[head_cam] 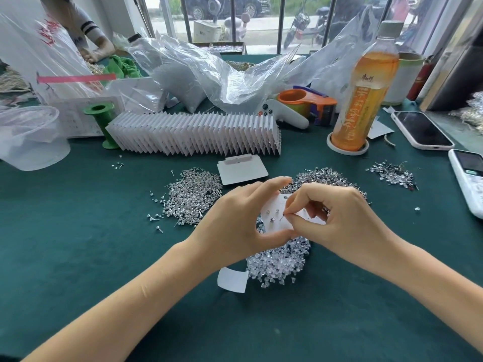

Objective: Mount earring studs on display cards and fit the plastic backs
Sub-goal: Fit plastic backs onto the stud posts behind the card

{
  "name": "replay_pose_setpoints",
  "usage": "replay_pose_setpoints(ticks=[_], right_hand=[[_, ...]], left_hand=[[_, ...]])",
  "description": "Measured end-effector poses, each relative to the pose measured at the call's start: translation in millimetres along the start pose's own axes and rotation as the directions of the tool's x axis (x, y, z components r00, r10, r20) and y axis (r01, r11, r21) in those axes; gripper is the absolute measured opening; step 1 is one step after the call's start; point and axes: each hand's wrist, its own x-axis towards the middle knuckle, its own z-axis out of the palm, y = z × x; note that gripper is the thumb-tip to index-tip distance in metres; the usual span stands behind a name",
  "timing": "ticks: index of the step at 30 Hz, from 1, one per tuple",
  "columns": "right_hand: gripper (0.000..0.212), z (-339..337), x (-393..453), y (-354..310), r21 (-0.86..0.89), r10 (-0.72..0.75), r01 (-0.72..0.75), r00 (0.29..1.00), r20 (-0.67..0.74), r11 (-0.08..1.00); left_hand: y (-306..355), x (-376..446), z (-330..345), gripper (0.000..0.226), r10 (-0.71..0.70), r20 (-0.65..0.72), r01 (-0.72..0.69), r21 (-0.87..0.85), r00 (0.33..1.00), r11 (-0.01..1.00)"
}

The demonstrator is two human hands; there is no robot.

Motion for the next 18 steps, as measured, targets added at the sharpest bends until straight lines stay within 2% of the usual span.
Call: replay_pose_setpoints(ticks=[10, 18], right_hand=[[0.015, -1.2, -0.2, -1.7, -0.056, -0.007, 0.006, 1.000, -0.017, 0.998], [0.013, -2.7, 0.6, -6.5, -0.051, -0.031, 0.033, 0.999, 0.040, 0.998]], left_hand=[[1.0, 0.9, -0.4, 0.068, -0.003, 0.003, 0.003, 0.019, 1.000, 1.000], [0.0, -0.2, 0.9, 0.069, -0.010, -0.006, 0.010, 0.010, 1.000, 1.000]])
